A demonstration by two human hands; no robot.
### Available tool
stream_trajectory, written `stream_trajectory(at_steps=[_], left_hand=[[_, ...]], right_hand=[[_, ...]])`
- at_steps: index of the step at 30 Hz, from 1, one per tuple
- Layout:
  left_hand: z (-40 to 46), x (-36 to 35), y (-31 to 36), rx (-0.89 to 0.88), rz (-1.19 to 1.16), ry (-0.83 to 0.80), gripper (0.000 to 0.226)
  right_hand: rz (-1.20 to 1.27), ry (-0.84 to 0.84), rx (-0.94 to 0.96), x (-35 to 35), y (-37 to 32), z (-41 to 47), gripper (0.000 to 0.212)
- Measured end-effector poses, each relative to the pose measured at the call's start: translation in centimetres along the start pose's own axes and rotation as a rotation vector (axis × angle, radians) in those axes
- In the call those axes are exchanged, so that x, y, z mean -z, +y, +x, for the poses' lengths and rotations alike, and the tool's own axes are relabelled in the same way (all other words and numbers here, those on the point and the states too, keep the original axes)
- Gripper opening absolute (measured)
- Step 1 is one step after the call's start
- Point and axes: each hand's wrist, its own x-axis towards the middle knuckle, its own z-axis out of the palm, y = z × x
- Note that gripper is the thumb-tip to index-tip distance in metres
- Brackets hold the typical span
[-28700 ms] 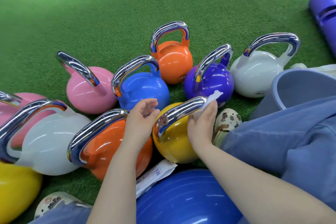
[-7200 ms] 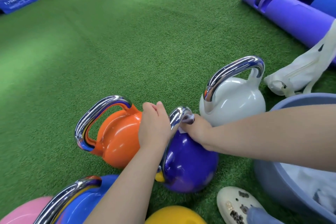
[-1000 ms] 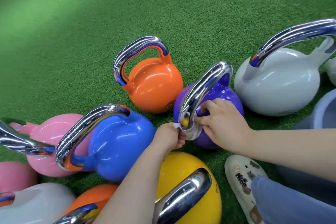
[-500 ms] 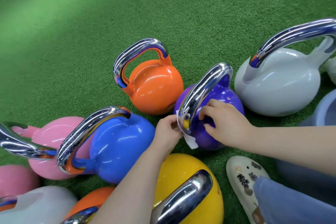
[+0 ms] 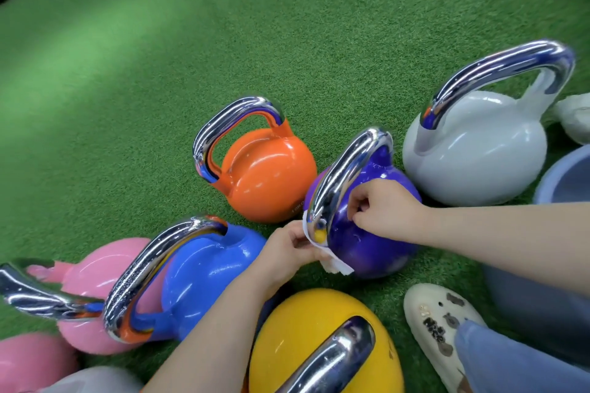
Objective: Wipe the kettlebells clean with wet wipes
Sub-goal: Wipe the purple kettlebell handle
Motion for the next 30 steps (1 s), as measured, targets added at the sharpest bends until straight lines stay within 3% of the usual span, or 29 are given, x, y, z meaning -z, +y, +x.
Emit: stream_trajectory(at_steps=[5, 10, 17, 18, 21, 22, 25, 28, 30], left_hand=[[0.2, 0.6, 0.5, -0.014, 0.158, -0.046, 0.003], [-0.1, 0.4, -0.4, -0.021, 0.059, -0.045, 0.009], [-0.1, -1.1, 2.3, -0.159, -0.011, -0.063, 0.077], [0.0, -1.2, 3.2, -0.190, 0.026, -0.053, 0.076], [0.7, -1.3, 6.6, -0.247, 0.119, -0.084, 0.026], [1.2, -1.3, 7.6, -0.253, 0.157, -0.078, 0.022], [2.8, -1.6, 10.3, -0.166, 0.298, -0.040, 0.031], [4.9, -2.1, 12.1, -0.075, 0.478, -0.062, 0.037], [6.6, -2.5, 13.1, -0.072, 0.614, -0.084, 0.041]], right_hand=[[0.070, -0.053, -0.004, 0.7, 0.5, 0.3, 0.014], [0.177, -0.232, 0.026, 2.1, 0.8, 0.3, 0.032], [0.250, -0.334, 0.067, 3.0, 1.3, 0.8, 0.029], [0.251, -0.348, 0.073, 3.0, 1.4, 0.9, 0.028], [0.254, -0.373, 0.095, 3.1, 1.7, 1.0, 0.028], [0.258, -0.380, 0.103, 3.1, 1.7, 1.1, 0.029], [0.256, -0.515, 0.085, 4.2, 1.7, 1.5, 0.028], [0.083, -0.799, 0.040, 7.2, 2.0, 2.2, 0.021], [-0.013, -0.856, -0.018, 9.6, 2.2, 2.6, 0.022]])
